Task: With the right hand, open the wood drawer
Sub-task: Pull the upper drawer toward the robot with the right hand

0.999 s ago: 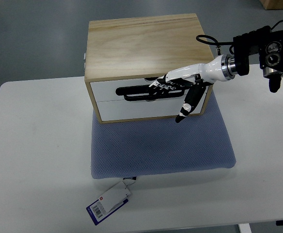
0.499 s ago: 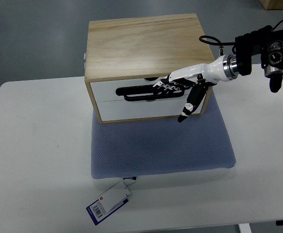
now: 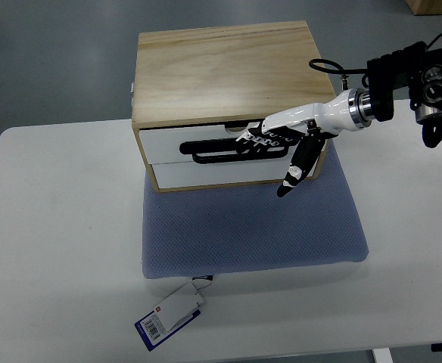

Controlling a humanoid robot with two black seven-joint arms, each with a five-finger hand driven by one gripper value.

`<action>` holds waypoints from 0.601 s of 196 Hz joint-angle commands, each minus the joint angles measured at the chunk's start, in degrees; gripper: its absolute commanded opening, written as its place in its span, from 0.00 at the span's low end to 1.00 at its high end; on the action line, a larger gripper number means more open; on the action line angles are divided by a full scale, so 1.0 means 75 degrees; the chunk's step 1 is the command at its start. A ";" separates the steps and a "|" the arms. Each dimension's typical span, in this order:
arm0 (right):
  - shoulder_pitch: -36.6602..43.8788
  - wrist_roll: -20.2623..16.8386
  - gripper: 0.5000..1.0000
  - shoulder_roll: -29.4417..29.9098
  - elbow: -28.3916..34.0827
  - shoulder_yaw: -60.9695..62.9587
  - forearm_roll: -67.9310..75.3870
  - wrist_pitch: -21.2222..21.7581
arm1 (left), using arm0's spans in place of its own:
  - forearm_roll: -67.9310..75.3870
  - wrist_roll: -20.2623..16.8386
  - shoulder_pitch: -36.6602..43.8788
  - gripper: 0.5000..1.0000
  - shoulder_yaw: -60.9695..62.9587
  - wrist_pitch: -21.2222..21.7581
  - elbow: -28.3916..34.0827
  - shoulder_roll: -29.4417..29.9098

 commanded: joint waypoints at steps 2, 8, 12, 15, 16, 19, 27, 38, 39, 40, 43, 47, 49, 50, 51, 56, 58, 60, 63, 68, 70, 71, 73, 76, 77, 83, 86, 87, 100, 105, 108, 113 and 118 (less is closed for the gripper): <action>0.0000 0.0000 0.91 -0.0129 0.0295 0.0001 0.0014 -0.0001 | 0.0000 0.0000 0.0003 1.00 0.0000 0.0001 -0.0002 0.0000; 0.0000 0.0000 0.91 -0.0141 0.0377 0.0001 0.0014 -0.0001 | 0.0000 0.0000 0.0003 1.00 0.0012 0.0001 -0.0002 0.0000; 0.0000 0.0000 0.91 -0.0164 0.0423 0.0001 0.0025 -0.0001 | 0.0000 0.0000 0.0003 1.00 0.0000 0.0001 -0.0002 0.0000; 0.0000 0.0000 0.91 -0.0176 0.0435 0.0001 0.0025 -0.0001 | 0.0000 0.0000 -0.0009 1.00 0.0000 0.0001 -0.0002 0.0000; 0.0000 0.0000 0.91 -0.0187 0.0459 0.0001 0.0037 -0.0001 | 0.0000 0.0000 0.0003 1.00 0.0000 0.0001 -0.0002 0.0000; 0.0000 0.0000 0.91 -0.0211 0.0482 0.0001 0.0049 -0.0001 | 0.0000 0.0000 0.0003 1.00 0.0000 0.0001 0.0010 0.0000; 0.0000 0.0000 0.90 -0.0258 0.0552 0.0001 0.0049 -0.0001 | 0.0000 0.0000 0.0003 1.00 0.0000 0.0001 -0.0002 0.0000; 0.0000 0.0000 0.91 -0.0281 0.0600 0.0001 0.0061 -0.0001 | 0.0000 0.0000 -0.0009 1.00 0.0000 0.0001 0.0010 0.0000; 0.0000 0.0000 0.91 -0.0281 0.0600 0.0001 0.0061 -0.0001 | 0.0000 0.0000 -0.0009 1.00 0.0000 0.0001 0.0010 0.0000; 0.0000 0.0000 0.91 -0.0281 0.0600 0.0001 0.0061 -0.0001 | 0.0000 0.0000 -0.0009 1.00 0.0000 0.0001 0.0010 0.0000; -0.0012 0.0000 0.91 -0.0305 0.0693 0.0001 0.0084 -0.0001 | 0.0000 0.0000 -0.0009 1.00 0.0000 0.0001 -0.0002 0.0000; -0.0012 0.0000 0.91 -0.0305 0.0717 0.0001 0.0084 -0.0001 | 0.0000 0.0011 0.0003 1.00 0.0012 0.0001 -0.0002 0.0000; -0.0012 0.0000 0.91 -0.0316 0.0728 0.0001 0.0084 -0.0001 | 0.0000 0.0000 0.0003 1.00 0.0000 0.0001 -0.0002 0.0000; -0.0012 0.0000 0.90 -0.0328 0.0740 0.0001 0.0084 -0.0001 | 0.0000 0.0000 0.0003 1.00 0.0000 0.0001 -0.0002 0.0000; -0.0012 0.0000 0.90 -0.0328 0.0740 0.0001 0.0084 -0.0001 | 0.0000 0.0000 0.0003 1.00 0.0000 0.0001 -0.0002 0.0000; -0.0012 0.0000 0.91 -0.0363 0.0763 0.0001 0.0084 -0.0001 | 0.0000 0.0000 0.0003 1.00 0.0000 0.0001 -0.0002 0.0000; -0.0012 0.0000 0.91 -0.0375 0.0775 0.0001 0.0084 -0.0001 | 0.0000 0.0000 0.0003 1.00 0.0000 0.0001 0.0010 0.0000; -0.0012 0.0000 0.90 -0.0375 0.0787 0.0001 0.0084 -0.0001 | 0.0000 0.0011 0.0003 1.00 0.0000 0.0001 -0.0001 0.0000; -0.0012 0.0000 0.90 -0.0375 0.0799 0.0001 0.0084 -0.0001 | 0.0000 0.0000 -0.0009 1.00 0.0000 0.0001 -0.0002 0.0000; -0.0012 0.0000 0.90 -0.0387 0.0810 0.0001 0.0084 -0.0001 | 0.0000 0.0000 -0.0009 1.00 0.0000 0.0001 -0.0002 0.0000; -0.0012 0.0000 0.91 -0.0387 0.0822 0.0001 0.0084 -0.0001 | 0.0000 0.0000 0.0003 1.00 0.0000 0.0001 -0.0002 0.0000; -0.0012 0.0000 0.91 -0.0398 0.0834 0.0001 0.0084 -0.0001 | 0.0000 0.0000 0.0003 1.00 0.0000 0.0001 -0.0002 0.0000; -0.0012 0.0000 0.91 -0.0398 0.0857 0.0001 0.0084 -0.0001 | 0.0000 0.0000 0.0003 1.00 0.0000 0.0001 -0.0002 0.0000; -0.0012 0.0000 0.91 -0.0398 0.0869 0.0001 0.0084 -0.0001 | 0.0000 0.0000 0.0003 1.00 0.0000 0.0001 -0.0002 0.0000; -0.0012 0.0000 0.91 -0.0410 0.0881 0.0001 0.0084 -0.0001 | 0.0000 0.0000 0.0003 1.00 0.0000 0.0001 -0.0002 0.0000; -0.0012 0.0000 0.90 -0.0433 0.0892 0.0001 0.0096 -0.0001 | 0.0000 0.0000 -0.0009 1.00 0.0000 0.0001 -0.0002 0.0000; -0.0012 0.0000 0.91 -0.0445 0.0904 0.0001 0.0096 -0.0001 | 0.0000 0.0000 0.0003 1.00 0.0000 0.0001 -0.0002 0.0000; -0.0012 0.0000 0.91 -0.0445 0.0904 0.0001 0.0096 -0.0001 | 0.0000 0.0000 0.0003 1.00 0.0000 0.0001 -0.0002 0.0000; -0.0012 0.0000 0.91 -0.0504 0.0986 0.0001 0.0154 -0.0001 | 0.0000 0.0000 0.0003 1.00 0.0000 0.0001 -0.0001 0.0000; -0.0012 0.0000 0.90 -0.0516 0.1009 0.0001 0.0166 -0.0001 | 0.0000 0.0000 0.0003 1.00 0.0000 0.0001 -0.0001 0.0000; -0.0012 -0.0012 0.90 -0.0516 0.1021 0.0001 0.0166 -0.0001 | 0.0000 0.0000 0.0003 1.00 0.0000 0.0001 -0.0002 0.0000; -0.0012 -0.0012 0.90 -0.0527 0.1021 0.0001 0.0166 -0.0001 | 0.0000 0.0011 -0.0009 1.00 0.0000 0.0001 -0.0002 0.0000; -0.0012 -0.0012 0.90 -0.0527 0.1021 0.0001 0.0166 -0.0001 | 0.0000 0.0011 -0.0009 1.00 0.0000 0.0001 -0.0002 0.0000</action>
